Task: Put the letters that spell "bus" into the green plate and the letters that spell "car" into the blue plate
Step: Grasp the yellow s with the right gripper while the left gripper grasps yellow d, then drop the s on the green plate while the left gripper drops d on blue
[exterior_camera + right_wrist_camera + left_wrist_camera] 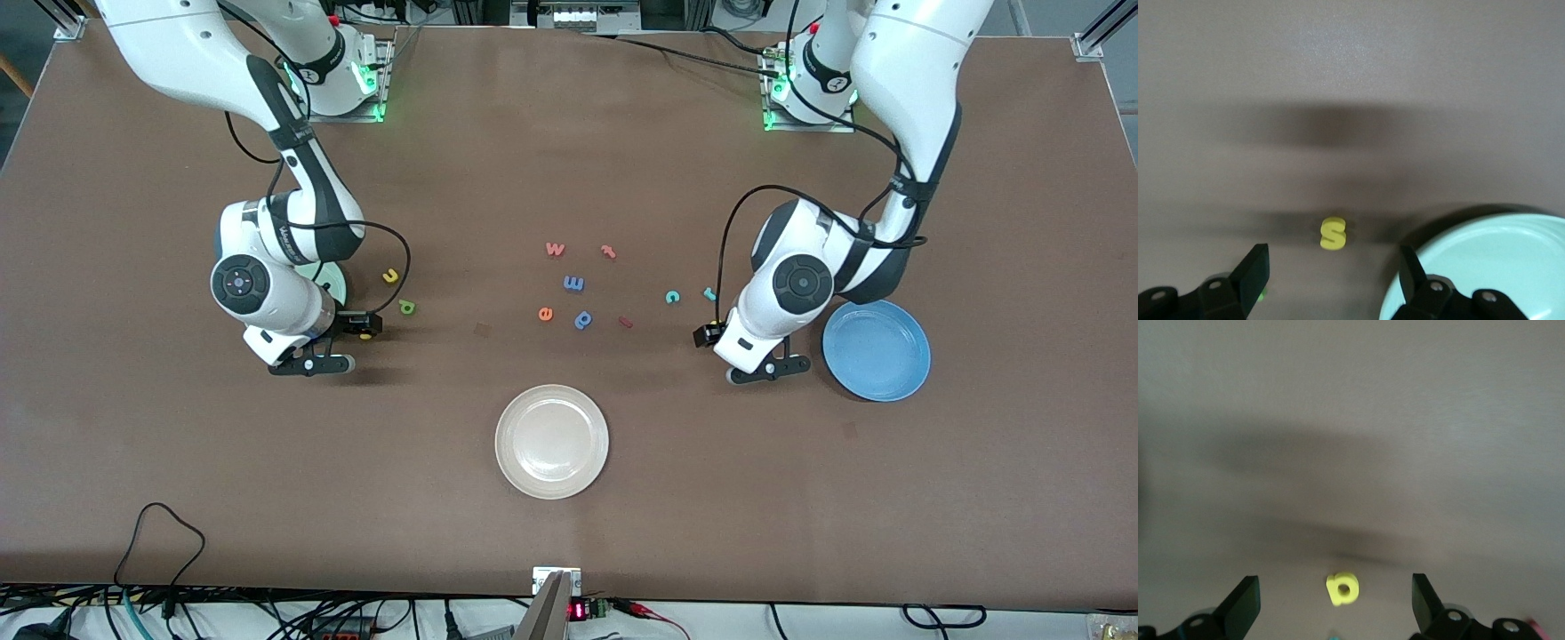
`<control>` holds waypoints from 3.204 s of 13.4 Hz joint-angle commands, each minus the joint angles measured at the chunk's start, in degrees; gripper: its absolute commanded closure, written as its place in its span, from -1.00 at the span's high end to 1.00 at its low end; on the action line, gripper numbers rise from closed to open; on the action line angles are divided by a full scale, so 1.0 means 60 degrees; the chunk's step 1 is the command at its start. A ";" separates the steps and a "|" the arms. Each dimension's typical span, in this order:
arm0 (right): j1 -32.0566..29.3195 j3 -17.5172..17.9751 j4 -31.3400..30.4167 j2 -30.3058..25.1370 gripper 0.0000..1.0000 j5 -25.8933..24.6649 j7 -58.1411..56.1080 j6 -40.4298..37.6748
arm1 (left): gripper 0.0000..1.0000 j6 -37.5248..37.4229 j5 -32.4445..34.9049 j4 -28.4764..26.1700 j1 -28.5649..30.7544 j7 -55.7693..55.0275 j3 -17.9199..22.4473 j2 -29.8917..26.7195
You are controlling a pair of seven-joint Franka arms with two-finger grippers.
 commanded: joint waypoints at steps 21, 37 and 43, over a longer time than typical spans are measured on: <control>0.0253 -0.0061 -0.0178 0.0665 -0.29 0.0007 0.0082 0.0655 | -0.69 0.0826 -0.0003 -0.0894 -0.0315 -0.0381 0.0043 0.0220; -0.1663 -0.0076 -0.0718 -0.1269 -0.98 -0.0008 -0.1821 -0.2099 | -0.58 -0.0936 0.1447 -0.0351 0.3274 0.4922 0.0218 0.0131; -0.1973 -0.0076 -0.1072 -0.1107 0.87 -0.0022 -0.1939 -0.1659 | 1.00 -0.2233 0.1433 0.0013 0.3173 0.4864 -0.0117 -0.0759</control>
